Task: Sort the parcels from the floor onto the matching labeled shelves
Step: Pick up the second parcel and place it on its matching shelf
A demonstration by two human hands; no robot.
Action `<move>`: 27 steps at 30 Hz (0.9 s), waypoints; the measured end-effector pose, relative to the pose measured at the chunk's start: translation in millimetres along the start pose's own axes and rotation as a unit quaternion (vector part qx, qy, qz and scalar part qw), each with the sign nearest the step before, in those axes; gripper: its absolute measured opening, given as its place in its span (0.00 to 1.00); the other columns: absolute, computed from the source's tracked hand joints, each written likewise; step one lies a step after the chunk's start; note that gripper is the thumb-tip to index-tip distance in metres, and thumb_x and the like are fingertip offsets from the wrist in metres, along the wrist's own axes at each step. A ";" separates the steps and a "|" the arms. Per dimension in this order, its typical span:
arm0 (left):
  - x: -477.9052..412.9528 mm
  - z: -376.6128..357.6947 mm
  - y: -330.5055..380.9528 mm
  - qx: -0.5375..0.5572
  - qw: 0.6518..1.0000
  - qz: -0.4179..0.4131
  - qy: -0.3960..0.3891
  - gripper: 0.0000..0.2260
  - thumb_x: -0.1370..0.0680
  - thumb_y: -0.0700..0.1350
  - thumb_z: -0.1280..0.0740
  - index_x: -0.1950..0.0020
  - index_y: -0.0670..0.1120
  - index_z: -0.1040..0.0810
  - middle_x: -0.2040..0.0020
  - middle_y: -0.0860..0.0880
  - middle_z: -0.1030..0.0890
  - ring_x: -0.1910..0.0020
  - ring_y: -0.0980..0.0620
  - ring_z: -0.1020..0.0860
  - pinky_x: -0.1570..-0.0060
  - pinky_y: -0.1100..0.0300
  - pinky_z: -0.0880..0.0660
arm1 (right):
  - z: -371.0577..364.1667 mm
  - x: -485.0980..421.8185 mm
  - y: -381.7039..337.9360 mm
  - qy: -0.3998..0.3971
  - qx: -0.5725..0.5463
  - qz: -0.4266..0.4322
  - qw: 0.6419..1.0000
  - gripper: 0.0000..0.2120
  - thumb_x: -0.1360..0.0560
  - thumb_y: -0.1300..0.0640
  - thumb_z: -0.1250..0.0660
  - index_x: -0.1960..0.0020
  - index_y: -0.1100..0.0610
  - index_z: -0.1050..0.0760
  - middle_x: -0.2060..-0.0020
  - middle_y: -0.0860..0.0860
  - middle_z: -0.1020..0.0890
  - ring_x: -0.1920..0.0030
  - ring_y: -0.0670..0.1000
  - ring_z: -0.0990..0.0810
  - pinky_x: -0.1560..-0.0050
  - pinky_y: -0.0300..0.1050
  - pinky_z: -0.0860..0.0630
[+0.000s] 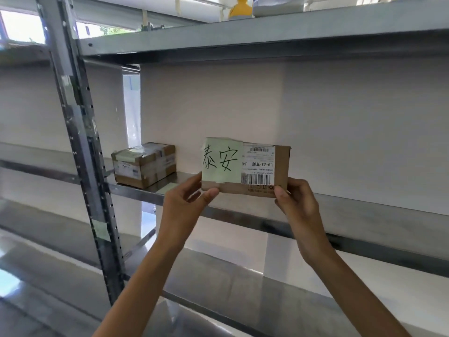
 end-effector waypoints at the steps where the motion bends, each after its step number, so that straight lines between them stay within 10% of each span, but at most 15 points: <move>1: -9.5 -0.5 -3.8 0.002 1.000 -0.002 -0.009 0.20 0.29 0.42 0.29 0.37 0.47 0.23 0.42 0.53 0.19 0.46 0.59 0.20 0.44 0.64 0.24 | -0.9 -8.3 1.8 0.003 0.002 0.009 1.000 0.21 0.30 0.47 0.35 0.40 0.54 0.30 0.43 0.46 0.19 0.41 0.43 0.22 0.37 0.44 0.27; 17: -109.6 40.5 -76.4 0.033 0.998 0.009 -0.045 0.17 0.30 0.37 0.29 0.46 0.54 0.23 0.59 0.66 0.17 0.55 0.68 0.19 0.60 0.76 0.25 | -75.7 -84.1 48.7 0.049 0.018 0.050 0.997 0.17 0.27 0.53 0.34 0.39 0.54 0.29 0.44 0.45 0.19 0.41 0.42 0.23 0.47 0.27 0.27; 27: -145.7 88.7 -100.5 0.041 0.990 -0.003 -0.134 0.17 0.30 0.44 0.28 0.45 0.59 0.24 0.53 0.67 0.19 0.51 0.65 0.19 0.54 0.70 0.22 | -141.7 -77.0 51.5 0.146 0.049 0.039 0.987 0.19 0.30 0.47 0.35 0.41 0.49 0.29 0.46 0.43 0.19 0.42 0.42 0.21 0.39 0.42 0.27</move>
Point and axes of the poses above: each hand's wrist, its own x-axis away from the middle knuckle, its own z-axis out of the back of the hand, y = z × x, the point moved 3 cm from there along -x, towards the middle knuckle
